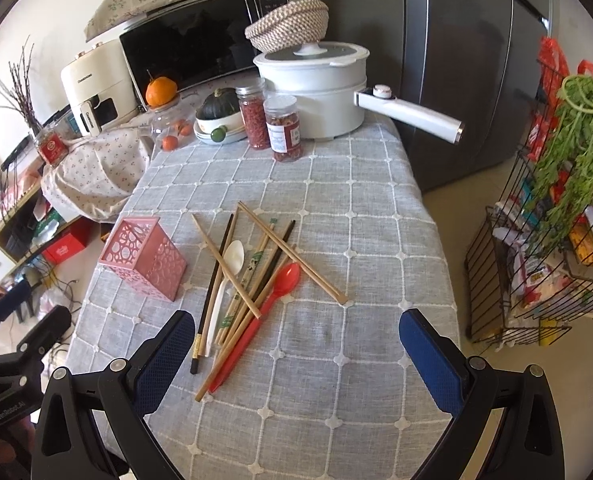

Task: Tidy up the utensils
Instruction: 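Reach the left gripper down to a wooden chopstick and close on it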

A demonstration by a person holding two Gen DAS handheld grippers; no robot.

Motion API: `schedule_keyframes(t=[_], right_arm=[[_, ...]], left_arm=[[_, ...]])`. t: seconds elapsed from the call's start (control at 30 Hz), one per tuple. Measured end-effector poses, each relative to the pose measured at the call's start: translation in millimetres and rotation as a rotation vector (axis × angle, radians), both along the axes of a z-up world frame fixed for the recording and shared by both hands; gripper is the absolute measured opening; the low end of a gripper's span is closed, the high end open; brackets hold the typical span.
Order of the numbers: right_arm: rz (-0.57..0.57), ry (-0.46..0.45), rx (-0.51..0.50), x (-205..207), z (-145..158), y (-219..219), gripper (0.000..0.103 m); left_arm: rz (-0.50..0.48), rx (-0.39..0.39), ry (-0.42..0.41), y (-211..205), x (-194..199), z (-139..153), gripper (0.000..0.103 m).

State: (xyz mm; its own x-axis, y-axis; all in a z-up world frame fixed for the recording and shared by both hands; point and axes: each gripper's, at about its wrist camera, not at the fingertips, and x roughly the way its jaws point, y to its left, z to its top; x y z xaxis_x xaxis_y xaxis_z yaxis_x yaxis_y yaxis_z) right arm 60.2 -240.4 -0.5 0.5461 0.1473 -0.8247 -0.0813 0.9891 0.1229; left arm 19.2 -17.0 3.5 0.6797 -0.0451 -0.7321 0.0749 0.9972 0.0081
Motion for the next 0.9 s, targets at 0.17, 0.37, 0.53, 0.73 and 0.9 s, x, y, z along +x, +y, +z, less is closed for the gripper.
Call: schedule_keyframes(t=[0.17,0.37,0.53,0.73,0.9], right_arm=[[-0.028,0.067,0.066,24.7,-8.2,-24.9,0.097],[-0.068,0.134,0.158,42.0,-19.6,-53.2,0.067],[-0.073,0.135,0.175,43.3,-20.1,-66.3,0.066],[-0.090,0.119,0.105,36.2,-22.3,-84.8,0.066],[-0.082,0.119,0.102,35.1,-23.5,-96.5,0.066]], left_arm=[[-0.041,-0.111,0.100,-15.4,30.1,4.1,0.079],[-0.047,-0.151,0.211,-61.6,93.5,-3.7,0.057],[0.186,-0.066,0.238,-81.4,153.0,-47.6,0.054],[0.415,0.033,0.282,-89.8,196.3,-112.2,0.045],[0.521,0.157,0.312,-81.0,221.4,-134.3,0.045]])
